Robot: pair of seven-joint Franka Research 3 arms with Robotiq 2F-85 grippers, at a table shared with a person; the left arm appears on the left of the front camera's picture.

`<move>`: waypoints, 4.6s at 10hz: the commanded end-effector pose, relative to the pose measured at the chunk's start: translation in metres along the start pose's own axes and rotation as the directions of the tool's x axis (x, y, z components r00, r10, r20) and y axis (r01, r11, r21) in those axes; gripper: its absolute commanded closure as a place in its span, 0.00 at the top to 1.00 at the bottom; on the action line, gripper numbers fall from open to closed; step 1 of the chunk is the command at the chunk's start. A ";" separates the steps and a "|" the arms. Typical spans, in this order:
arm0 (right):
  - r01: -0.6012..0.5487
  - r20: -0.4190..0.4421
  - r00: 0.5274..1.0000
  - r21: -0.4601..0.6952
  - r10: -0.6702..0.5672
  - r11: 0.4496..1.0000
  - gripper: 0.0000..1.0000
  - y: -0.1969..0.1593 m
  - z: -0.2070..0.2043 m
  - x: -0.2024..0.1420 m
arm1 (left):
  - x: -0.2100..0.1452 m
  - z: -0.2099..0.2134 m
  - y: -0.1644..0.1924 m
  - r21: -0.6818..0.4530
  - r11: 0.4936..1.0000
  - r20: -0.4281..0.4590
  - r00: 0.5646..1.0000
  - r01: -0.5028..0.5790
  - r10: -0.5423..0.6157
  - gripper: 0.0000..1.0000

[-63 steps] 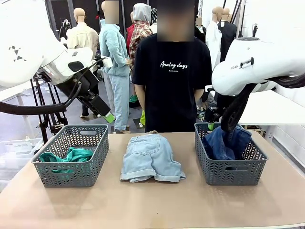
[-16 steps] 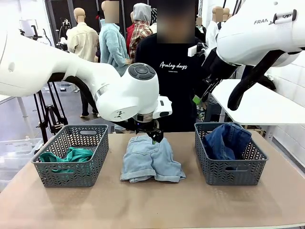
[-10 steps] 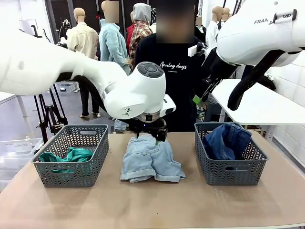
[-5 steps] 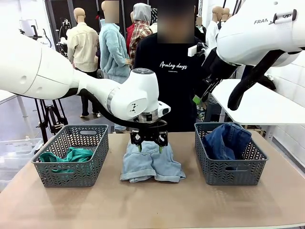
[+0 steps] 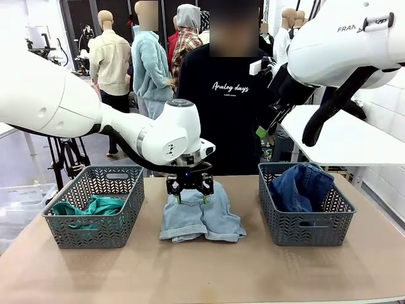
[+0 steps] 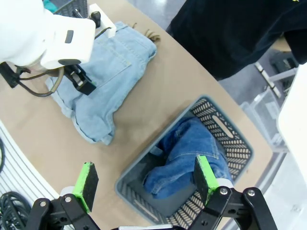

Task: Sort the tops and bottoms.
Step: Lift clothes from the center of the table with your left hand.

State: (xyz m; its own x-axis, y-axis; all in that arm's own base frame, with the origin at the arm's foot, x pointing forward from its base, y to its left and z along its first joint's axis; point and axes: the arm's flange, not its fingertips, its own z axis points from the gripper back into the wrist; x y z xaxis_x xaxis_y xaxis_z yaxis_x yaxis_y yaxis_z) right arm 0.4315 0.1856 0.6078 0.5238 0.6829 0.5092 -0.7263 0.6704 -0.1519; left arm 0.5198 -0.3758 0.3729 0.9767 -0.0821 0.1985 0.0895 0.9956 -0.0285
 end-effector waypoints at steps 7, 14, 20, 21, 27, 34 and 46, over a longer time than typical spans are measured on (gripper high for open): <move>0.002 -0.005 1.000 -0.005 -0.002 1.000 1.00 0.001 0.000 0.000 | 0.000 -0.009 -0.005 0.035 0.999 0.072 0.997 -0.008 0.005 0.54; 0.002 -0.005 1.000 -0.005 -0.002 1.000 1.00 0.001 0.000 0.000 | 0.001 -0.009 -0.005 0.029 0.998 0.037 0.998 -0.061 0.060 0.00; 0.002 -0.005 1.000 -0.005 -0.002 1.000 1.00 0.001 0.000 0.000 | -0.011 0.075 0.011 0.026 0.999 0.122 0.992 0.022 -0.025 0.00; 0.002 -0.005 1.000 -0.005 -0.002 1.000 1.00 0.001 0.000 0.000 | -0.011 0.094 0.018 0.018 0.999 0.111 0.993 0.049 -0.051 0.00; 0.002 -0.005 1.000 -0.005 -0.002 1.000 1.00 0.001 0.000 0.000 | -0.004 0.124 0.019 0.005 1.000 0.174 0.985 0.010 -0.011 0.00; 0.002 -0.005 1.000 -0.005 -0.002 1.000 1.00 0.001 0.000 0.000 | -0.001 0.262 0.060 0.153 0.987 0.337 0.937 0.046 -0.095 0.00; 0.002 -0.005 1.000 -0.005 -0.002 1.000 1.00 0.001 0.000 0.000 | -0.006 0.275 0.058 0.137 0.990 0.341 0.937 0.032 -0.077 0.00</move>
State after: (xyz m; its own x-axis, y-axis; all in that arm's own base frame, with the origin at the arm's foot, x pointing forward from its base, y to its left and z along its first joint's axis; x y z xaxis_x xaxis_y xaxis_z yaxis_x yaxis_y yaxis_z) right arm 0.4315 0.1854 0.6080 0.5240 0.6826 0.5095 -0.7260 0.6707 -0.1520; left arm 0.4663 -0.3089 0.6343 0.8471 -0.1376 0.5134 0.0957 0.9896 0.1073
